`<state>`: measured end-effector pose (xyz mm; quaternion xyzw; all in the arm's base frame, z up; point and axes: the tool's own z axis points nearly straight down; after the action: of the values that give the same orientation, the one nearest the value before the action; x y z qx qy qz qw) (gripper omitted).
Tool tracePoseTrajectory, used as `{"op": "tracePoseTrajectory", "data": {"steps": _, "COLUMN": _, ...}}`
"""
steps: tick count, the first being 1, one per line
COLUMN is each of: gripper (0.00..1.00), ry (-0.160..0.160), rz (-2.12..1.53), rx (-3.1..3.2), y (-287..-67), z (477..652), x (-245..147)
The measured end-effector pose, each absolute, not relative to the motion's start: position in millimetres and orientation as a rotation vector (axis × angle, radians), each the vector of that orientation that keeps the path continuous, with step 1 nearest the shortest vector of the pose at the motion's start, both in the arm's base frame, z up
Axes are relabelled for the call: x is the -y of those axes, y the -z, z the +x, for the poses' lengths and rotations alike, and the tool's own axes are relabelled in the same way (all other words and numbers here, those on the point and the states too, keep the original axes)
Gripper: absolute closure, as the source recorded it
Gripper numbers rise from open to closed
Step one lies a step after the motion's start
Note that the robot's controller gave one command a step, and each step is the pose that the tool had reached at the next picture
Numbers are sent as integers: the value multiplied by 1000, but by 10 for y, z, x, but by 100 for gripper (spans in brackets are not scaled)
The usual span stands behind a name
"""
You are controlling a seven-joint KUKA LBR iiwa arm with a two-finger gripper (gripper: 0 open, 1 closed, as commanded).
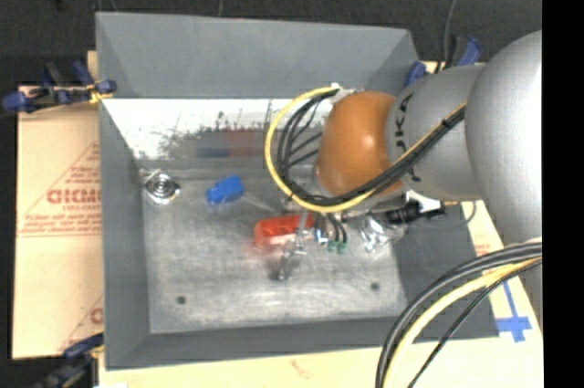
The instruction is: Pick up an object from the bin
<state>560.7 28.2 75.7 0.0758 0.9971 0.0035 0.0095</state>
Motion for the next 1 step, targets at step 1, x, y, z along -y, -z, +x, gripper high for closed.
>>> {"op": "tracePoseTrajectory", "data": {"steps": 1, "gripper": 100, "ry": -9, "rz": 242, "rx": -3106, "y": -780, "z": 5625, "x": -265}}
